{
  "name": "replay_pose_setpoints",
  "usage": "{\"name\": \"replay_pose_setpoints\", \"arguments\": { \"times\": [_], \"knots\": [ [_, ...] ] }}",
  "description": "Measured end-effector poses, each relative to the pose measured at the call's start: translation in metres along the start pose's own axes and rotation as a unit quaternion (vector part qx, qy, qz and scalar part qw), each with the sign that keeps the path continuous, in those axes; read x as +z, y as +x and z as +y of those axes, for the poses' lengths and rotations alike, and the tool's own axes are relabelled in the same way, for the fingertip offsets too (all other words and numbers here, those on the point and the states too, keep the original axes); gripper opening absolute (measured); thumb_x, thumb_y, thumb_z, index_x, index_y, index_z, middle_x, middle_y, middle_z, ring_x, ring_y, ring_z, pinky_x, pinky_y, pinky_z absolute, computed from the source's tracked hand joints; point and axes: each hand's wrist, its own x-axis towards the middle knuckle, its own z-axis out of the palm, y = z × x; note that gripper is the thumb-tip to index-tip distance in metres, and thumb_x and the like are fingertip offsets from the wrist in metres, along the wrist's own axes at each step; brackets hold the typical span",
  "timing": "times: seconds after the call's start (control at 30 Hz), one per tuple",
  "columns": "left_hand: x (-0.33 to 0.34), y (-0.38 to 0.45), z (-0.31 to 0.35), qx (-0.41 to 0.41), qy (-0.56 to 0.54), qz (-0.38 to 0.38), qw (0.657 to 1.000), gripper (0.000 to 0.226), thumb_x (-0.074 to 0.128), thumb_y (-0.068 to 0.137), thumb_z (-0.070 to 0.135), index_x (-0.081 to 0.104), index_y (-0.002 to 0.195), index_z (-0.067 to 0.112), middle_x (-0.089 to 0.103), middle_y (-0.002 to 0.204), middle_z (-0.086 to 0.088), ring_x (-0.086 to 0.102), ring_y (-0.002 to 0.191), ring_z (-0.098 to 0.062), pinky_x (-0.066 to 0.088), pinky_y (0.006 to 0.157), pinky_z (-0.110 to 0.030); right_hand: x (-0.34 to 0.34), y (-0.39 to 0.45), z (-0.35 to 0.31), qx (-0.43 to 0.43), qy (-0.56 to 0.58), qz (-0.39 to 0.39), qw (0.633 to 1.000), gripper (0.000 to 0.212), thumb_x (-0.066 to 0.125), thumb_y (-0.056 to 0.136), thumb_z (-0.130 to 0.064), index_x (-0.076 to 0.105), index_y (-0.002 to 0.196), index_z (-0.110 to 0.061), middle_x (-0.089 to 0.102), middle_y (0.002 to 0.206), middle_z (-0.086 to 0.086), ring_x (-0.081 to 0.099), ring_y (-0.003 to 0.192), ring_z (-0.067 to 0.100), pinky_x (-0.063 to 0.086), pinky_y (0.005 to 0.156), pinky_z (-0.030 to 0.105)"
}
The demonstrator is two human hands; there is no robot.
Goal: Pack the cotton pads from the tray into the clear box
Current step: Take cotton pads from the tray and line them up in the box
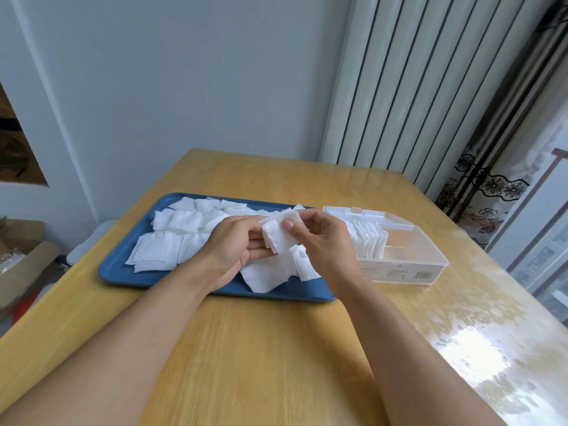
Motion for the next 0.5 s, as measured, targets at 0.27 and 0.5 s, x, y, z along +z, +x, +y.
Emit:
{"name": "replay_pose_setpoints", "arguments": {
  "times": [0.27,0.5],
  "knots": [
    [0.0044,0.0010,-0.0034,-0.010,-0.029,-0.032,0.999,0.041,0.048,0.106,0.029,0.068,0.117,-0.005,0.074,0.112,-0.023,0.073,0.107,-0.034,0.056,0.096,-0.045,0.0001,-0.0014,-0.0001,0.051,0.020,0.027,0.998,0.007,0.073,0.093,-0.029,0.075,0.089,-0.023,0.069,0.079,-0.013,0.058,0.067,-0.002,0.046,0.073,0.024],
    [0.0076,-0.0005,-0.0057,-0.012,-0.064,-0.033,0.997,0.036,0.044,0.107,0.016,0.063,0.121,-0.011,0.072,0.113,-0.028,0.072,0.108,-0.038,0.059,0.094,-0.045,0.0017,-0.0031,0.0003,0.086,0.036,0.035,0.995,0.015,0.076,0.090,-0.034,0.077,0.089,-0.019,0.068,0.076,-0.017,0.059,0.064,-0.007,0.047,0.075,0.024]
  ]
}}
